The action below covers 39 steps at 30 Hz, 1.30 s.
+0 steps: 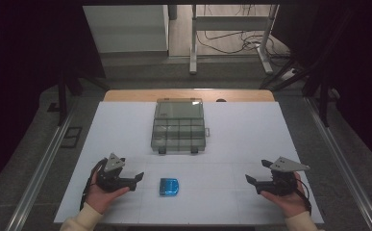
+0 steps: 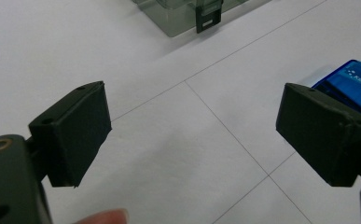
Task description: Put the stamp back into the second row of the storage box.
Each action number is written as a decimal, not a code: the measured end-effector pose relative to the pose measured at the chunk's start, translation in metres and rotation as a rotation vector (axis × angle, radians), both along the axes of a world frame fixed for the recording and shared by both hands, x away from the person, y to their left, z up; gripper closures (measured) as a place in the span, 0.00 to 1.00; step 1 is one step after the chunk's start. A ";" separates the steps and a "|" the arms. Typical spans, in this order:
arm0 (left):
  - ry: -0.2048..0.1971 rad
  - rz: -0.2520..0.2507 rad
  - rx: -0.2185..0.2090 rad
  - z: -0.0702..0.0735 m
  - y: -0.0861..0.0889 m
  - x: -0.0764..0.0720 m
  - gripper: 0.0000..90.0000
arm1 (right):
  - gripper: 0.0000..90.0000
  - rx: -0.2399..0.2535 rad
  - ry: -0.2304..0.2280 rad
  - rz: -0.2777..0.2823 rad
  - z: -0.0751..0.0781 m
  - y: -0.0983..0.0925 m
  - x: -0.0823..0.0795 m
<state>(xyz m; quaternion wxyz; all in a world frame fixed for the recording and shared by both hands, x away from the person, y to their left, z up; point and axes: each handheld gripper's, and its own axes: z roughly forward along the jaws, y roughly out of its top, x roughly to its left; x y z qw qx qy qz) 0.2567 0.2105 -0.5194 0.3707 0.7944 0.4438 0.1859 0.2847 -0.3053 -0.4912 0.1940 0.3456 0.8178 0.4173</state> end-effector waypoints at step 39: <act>-0.052 -0.147 0.017 0.051 -0.008 -0.013 0.13 | 0.19 -0.020 0.009 0.000 -0.003 0.007 0.011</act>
